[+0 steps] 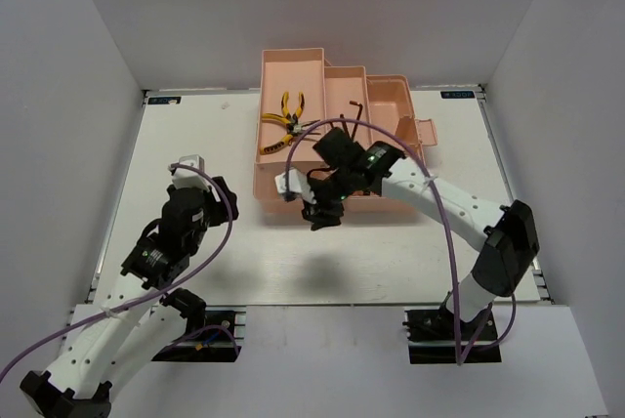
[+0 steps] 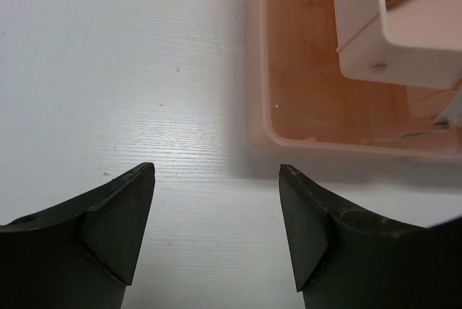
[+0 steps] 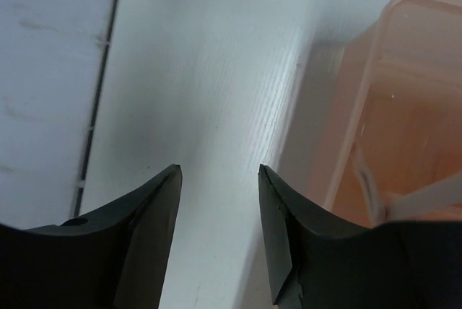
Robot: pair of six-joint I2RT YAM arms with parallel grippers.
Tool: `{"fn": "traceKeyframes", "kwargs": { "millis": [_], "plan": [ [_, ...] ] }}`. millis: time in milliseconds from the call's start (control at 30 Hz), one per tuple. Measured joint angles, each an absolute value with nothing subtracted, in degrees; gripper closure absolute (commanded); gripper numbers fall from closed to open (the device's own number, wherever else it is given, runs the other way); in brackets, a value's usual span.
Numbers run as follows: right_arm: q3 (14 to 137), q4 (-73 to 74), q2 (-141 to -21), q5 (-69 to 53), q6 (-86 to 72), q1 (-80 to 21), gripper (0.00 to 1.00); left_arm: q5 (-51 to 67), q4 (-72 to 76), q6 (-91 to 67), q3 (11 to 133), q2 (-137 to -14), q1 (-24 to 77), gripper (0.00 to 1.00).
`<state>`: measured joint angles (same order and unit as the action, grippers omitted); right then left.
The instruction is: Sort the tools into containers
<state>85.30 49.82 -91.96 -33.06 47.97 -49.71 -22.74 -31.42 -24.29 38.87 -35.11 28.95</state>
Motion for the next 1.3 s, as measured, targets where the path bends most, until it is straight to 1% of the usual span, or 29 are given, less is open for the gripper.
{"fn": "traceKeyframes", "kwargs": {
  "millis": [167,300,333,400,433,467,533,567,633,667,700,733,767,800,833,900,933,1000,1133,1200,1233,1300],
  "plan": [
    [83.79,40.23,-93.54,-16.78,43.16,-56.55,0.47,-22.46,-31.2,-23.97,38.85,-35.16,28.95,0.2],
    [83.92,33.74,-96.9,-7.84,40.97,-59.42,0.47,-22.44,-31.22,-23.9,38.87,-34.87,28.95,0.2],
    [83.94,32.21,-98.15,-5.52,40.62,-59.99,0.47,-22.46,-31.22,-23.88,38.87,-34.68,28.95,0.26],
    [84.01,29.45,-100.68,-1.34,40.21,-60.95,0.47,-22.48,-31.22,-23.86,38.87,-34.15,28.95,0.34],
    [84.07,28.16,-102.21,0.73,40.01,-61.39,0.47,-22.5,-31.24,-23.86,38.87,-33.8,28.95,0.41],
    [84.2,27.24,-103.61,2.44,39.94,-61.71,0.47,-22.61,-31.24,-23.99,38.87,-33.41,28.95,0.55],
    [84.23,25.45,-105.86,5.1,39.79,-62.11,0.47,-23.18,-31.4,-24.36,38.87,-32.4,28.95,0.64],
    [84.23,24.67,-106.89,6.52,39.81,-62.3,0.47,-23.49,-31.48,-24.32,38.85,-31.7,28.95,0.66],
    [84.23,23.31,-108.4,8.58,39.83,-62.39,0.47,-24.01,-31.57,-24.27,38.85,-30.02,28.95,0.66],
    [84.23,22.57,-109.01,9.41,39.86,-62.37,0.48,-24.32,-31.64,-24.23,38.85,-29.02,28.95,0.64],
    [84.25,22.06,-109.54,10.09,39.9,-62.3,0.53,-24.67,-31.68,-24.27,38.85,-27.97,28.95,0.6],
    [84.36,21.98,-109.91,10.48,40.1,-62.26,0.57,-24.95,-31.68,-24.32,38.85,-27.11,28.95,0.59],
    [84.51,21.96,-110.19,10.61,40.34,-62.17,0.62,-25.3,-31.64,-24.43,38.85,-26.3,28.95,0.57],
    [84.55,21.96,-110.43,10.55,40.56,-62.0,0.7,-25.69,-31.7,-24.64,38.85,-25.85,28.95,0.5],
    [84.55,22.02,-110.52,10.5,40.8,-61.93,0.86,-26.11,-31.77,-24.82,38.85,-25.47,28.95,0.47],
    [84.71,22.35,-110.56,10.04,40.53,-61.84,1.0,-26.96,-32.27,-26.04,38.85,-25.15,28.95,0.41],
    [84.95,22.65,-110.56,9.76,40.49,-61.69,1.0,-27.31,-32.8,-26.85,38.85,-25.1,28.95,0.36],
    [85.49,23.51,-110.61,8.67,40.53,-61.3,1.0,-27.81,-33.89,-29.91,38.72,-25.26,28.95,0.33],
    [87.92,27.88,-110.96,6.33,39.75,-60.77,1.0,-25.61,-33.74,-37.04,35.11,-25.3,28.95,0.33],
    [89.27,30.46,-110.96,5.21,39.05,-60.53,1.0,-23.24,-32.1,-40.66,31.09,-25.41,28.95,0.39],
    [90.24,31.83,-110.96,4.69,38.59,-60.4,1.0,-21.76,-31.0,-42.37,28.67,-25.56,28.95,0.46],
    [91.88,33.95,-110.8,3.73,37.5,-60.1,1.0,-19.07,-28.71,-45.15,24.56,-26.3,28.95,0.56]
  ]
}}
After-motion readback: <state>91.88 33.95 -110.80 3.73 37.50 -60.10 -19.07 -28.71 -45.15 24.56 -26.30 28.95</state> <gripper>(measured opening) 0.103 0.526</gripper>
